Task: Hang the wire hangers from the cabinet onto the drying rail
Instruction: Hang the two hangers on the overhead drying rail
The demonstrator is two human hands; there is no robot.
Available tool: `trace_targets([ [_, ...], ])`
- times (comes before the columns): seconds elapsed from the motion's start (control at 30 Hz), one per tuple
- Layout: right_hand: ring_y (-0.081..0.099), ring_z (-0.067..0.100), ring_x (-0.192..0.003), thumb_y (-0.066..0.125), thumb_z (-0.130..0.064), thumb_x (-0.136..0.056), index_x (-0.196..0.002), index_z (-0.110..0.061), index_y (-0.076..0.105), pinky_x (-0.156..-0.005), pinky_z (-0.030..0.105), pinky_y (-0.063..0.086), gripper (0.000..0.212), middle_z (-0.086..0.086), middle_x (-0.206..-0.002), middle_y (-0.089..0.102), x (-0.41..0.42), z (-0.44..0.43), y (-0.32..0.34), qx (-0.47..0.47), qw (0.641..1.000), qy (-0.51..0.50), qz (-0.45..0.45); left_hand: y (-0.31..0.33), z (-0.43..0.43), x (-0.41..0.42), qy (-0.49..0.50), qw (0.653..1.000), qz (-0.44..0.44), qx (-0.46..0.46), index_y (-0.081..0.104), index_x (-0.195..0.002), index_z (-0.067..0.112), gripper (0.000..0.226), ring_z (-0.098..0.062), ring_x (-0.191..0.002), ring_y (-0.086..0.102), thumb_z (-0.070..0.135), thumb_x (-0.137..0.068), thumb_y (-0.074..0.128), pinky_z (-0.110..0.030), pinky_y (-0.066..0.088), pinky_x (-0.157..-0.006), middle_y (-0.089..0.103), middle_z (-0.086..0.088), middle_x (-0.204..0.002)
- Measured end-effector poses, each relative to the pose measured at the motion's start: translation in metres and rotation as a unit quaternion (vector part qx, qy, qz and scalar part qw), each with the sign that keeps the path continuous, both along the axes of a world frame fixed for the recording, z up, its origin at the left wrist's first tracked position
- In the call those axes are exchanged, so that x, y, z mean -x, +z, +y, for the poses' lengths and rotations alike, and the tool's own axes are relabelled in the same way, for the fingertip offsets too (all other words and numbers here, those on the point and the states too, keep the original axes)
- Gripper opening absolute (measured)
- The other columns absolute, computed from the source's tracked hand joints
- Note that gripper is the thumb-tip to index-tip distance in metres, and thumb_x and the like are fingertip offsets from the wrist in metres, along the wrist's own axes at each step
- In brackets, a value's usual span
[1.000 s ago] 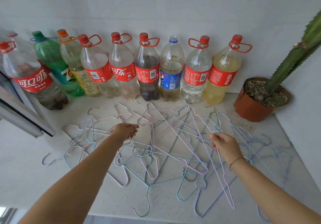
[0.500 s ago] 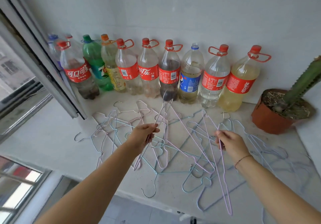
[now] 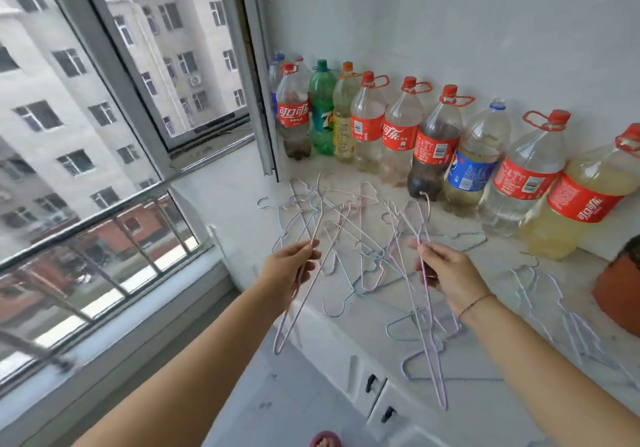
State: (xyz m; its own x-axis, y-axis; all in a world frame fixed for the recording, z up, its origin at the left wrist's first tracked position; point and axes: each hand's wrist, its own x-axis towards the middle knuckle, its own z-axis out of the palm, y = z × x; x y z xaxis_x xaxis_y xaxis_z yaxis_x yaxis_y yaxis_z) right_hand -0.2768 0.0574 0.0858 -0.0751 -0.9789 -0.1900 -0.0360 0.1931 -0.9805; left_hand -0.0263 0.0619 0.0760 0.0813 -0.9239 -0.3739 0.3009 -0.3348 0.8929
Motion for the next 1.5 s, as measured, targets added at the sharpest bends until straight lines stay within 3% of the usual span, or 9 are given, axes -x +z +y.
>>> trace_targets([
  [0.17,0.049,0.011,-0.056,0.056,-0.016,-0.091,-0.089,-0.016,0.072,-0.052,0.019,0.045,0.017,0.004,-0.070,0.059,-0.055,0.019,0.006,-0.010,0.996,0.076,-0.040,0.020,0.074,-0.040,0.085,0.996,-0.011,0.001,0.068,-0.097,0.011,0.017,-0.010,-0.059,0.046,0.007,-0.093,0.052,-0.014,0.039,-0.049,0.058,0.000,-0.073],
  [0.27,0.046,0.008,-0.045,0.057,-0.016,-0.090,-0.084,-0.005,0.068,-0.045,0.015,0.043,0.017,-0.003,-0.061,0.059,-0.099,0.036,0.016,-0.018,0.990,0.128,-0.050,0.035,0.119,-0.069,0.145,0.989,-0.016,0.012,0.069,-0.097,0.010,0.015,-0.009,-0.059,0.047,0.009,-0.092,0.055,-0.012,0.040,-0.046,0.059,-0.001,-0.073],
  [0.5,0.045,0.013,-0.058,0.056,-0.015,-0.091,-0.081,-0.013,0.068,-0.050,0.017,0.042,0.016,0.001,-0.061,0.055,-0.205,0.104,0.052,-0.029,0.961,0.257,-0.097,0.059,0.239,-0.138,0.276,0.960,-0.031,0.036,0.069,-0.092,0.010,0.015,-0.010,-0.058,0.041,0.008,-0.092,0.054,-0.013,0.037,-0.047,0.056,-0.002,-0.070],
  [0.63,0.043,0.007,-0.046,0.055,-0.011,-0.091,-0.086,-0.010,0.066,-0.046,0.016,0.038,0.013,0.002,-0.057,0.052,-0.265,0.161,0.074,-0.020,0.933,0.337,-0.126,0.072,0.318,-0.178,0.331,0.942,-0.041,0.039,0.069,-0.090,0.013,0.016,-0.009,-0.060,0.041,0.010,-0.093,0.054,-0.018,0.033,-0.056,0.057,0.000,-0.070],
  [0.83,0.042,0.000,-0.038,0.056,-0.007,-0.089,-0.084,-0.012,0.065,-0.038,0.011,0.036,0.012,-0.007,-0.049,0.052,-0.358,0.263,0.097,-0.028,0.879,0.447,-0.163,0.098,0.452,-0.232,0.416,0.907,-0.038,0.053,0.066,-0.102,0.008,0.016,-0.005,-0.055,0.044,0.010,-0.093,0.053,-0.013,0.036,-0.048,0.058,0.005,-0.063],
  [1.07,0.043,0.002,-0.041,0.053,-0.005,-0.091,-0.086,-0.012,0.065,-0.041,0.013,0.037,0.015,-0.009,-0.047,0.054,-0.452,0.393,0.124,-0.020,0.818,0.544,-0.184,0.124,0.604,-0.276,0.495,0.865,-0.039,0.067,0.067,-0.099,0.010,0.016,-0.006,-0.057,0.041,0.010,-0.093,0.053,-0.017,0.031,-0.053,0.058,0.006,-0.061],
  [1.27,0.042,0.005,-0.050,0.054,-0.006,-0.090,-0.088,-0.012,0.067,-0.047,0.013,0.037,0.015,-0.002,-0.061,0.053,-0.518,0.499,0.140,-0.018,0.769,0.611,-0.186,0.135,0.711,-0.309,0.556,0.826,-0.053,0.081,0.068,-0.094,0.010,0.015,-0.006,-0.052,0.042,0.008,-0.093,0.053,-0.013,0.035,-0.043,0.059,0.005,-0.057],
  [1.5,0.040,0.008,-0.055,0.055,-0.005,-0.089,-0.087,-0.013,0.067,-0.052,0.017,0.036,0.014,0.000,-0.064,0.052,-0.593,0.598,0.155,-0.010,0.712,0.680,-0.176,0.144,0.804,-0.357,0.621,0.775,-0.065,0.099,0.068,-0.094,0.011,0.015,-0.006,-0.049,0.044,0.008,-0.092,0.053,-0.015,0.036,-0.042,0.059,0.002,-0.064],
])
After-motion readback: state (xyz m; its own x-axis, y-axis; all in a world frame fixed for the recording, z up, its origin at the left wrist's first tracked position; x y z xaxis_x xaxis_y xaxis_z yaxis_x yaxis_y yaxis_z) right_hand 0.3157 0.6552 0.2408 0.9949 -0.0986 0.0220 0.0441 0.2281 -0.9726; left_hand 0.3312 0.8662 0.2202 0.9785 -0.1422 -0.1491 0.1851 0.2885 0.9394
